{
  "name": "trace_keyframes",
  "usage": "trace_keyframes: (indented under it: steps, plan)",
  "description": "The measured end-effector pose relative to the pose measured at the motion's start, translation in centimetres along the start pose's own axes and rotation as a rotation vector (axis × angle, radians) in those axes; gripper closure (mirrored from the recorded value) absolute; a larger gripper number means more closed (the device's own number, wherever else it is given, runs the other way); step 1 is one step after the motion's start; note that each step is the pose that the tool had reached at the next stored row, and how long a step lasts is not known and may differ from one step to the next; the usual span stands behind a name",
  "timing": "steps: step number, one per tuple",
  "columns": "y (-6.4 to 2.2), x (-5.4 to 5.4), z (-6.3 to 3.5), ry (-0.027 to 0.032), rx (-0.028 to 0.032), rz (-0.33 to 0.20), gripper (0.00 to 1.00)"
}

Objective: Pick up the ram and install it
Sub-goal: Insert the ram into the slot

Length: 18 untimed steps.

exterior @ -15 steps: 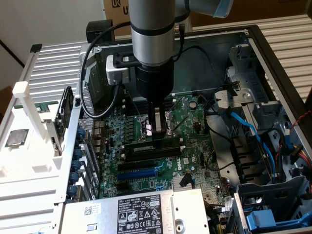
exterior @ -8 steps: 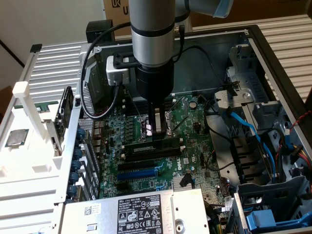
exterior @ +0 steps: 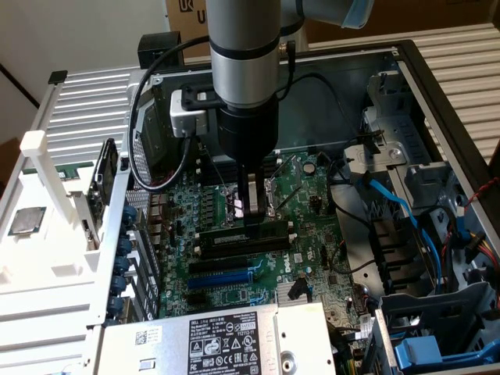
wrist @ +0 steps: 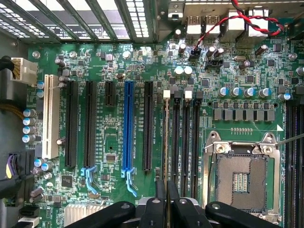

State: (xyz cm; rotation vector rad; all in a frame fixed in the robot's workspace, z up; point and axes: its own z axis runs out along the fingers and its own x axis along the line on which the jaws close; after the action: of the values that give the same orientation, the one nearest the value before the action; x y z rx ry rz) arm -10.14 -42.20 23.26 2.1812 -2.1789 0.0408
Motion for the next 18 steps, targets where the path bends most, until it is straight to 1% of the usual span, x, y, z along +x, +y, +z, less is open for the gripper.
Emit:
trace_keyframes:
  steps: [18]
  plan:
    - [0.00,-0.02,0.06,-0.0003,-0.0002,0.004,0.87]
